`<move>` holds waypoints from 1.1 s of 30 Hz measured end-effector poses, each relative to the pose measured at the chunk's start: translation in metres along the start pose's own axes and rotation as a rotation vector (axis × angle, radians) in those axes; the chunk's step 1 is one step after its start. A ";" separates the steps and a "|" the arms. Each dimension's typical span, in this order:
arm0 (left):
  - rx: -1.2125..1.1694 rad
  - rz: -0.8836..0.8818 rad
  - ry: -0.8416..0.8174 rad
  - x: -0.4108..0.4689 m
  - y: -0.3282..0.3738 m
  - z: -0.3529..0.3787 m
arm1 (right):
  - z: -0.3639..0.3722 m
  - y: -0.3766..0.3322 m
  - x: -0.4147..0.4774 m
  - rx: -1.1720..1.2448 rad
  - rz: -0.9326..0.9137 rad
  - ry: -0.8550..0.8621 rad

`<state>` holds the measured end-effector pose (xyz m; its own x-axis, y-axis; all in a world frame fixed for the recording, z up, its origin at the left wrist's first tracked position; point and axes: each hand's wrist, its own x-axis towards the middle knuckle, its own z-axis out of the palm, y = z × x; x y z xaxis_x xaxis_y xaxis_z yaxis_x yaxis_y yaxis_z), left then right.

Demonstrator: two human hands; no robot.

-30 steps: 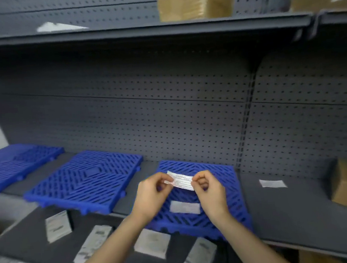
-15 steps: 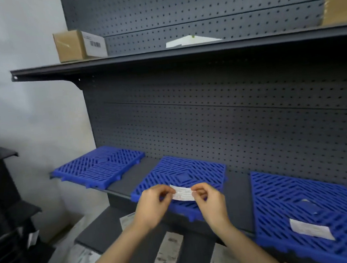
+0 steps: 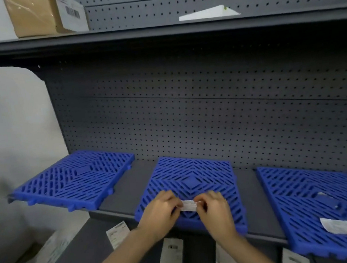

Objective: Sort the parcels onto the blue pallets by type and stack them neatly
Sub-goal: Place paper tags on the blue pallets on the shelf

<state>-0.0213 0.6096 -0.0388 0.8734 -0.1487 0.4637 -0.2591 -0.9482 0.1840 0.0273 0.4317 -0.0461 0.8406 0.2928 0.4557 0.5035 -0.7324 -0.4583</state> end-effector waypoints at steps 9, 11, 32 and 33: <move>0.028 0.331 0.062 -0.018 -0.035 -0.003 | 0.006 -0.026 -0.043 -0.252 -0.061 0.154; 0.000 0.347 0.023 -0.022 -0.040 0.000 | 0.011 -0.033 -0.051 -0.332 -0.026 0.055; -0.189 0.368 -0.030 0.043 0.066 -0.001 | -0.104 0.036 -0.088 -0.343 0.200 0.029; -0.219 0.376 -0.029 0.050 0.088 0.003 | -0.119 0.048 -0.094 -0.357 0.209 0.043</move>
<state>0.0005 0.5182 -0.0020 0.7120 -0.4826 0.5100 -0.6399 -0.7450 0.1884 -0.0510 0.2963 -0.0203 0.9044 0.0945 0.4160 0.2156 -0.9427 -0.2545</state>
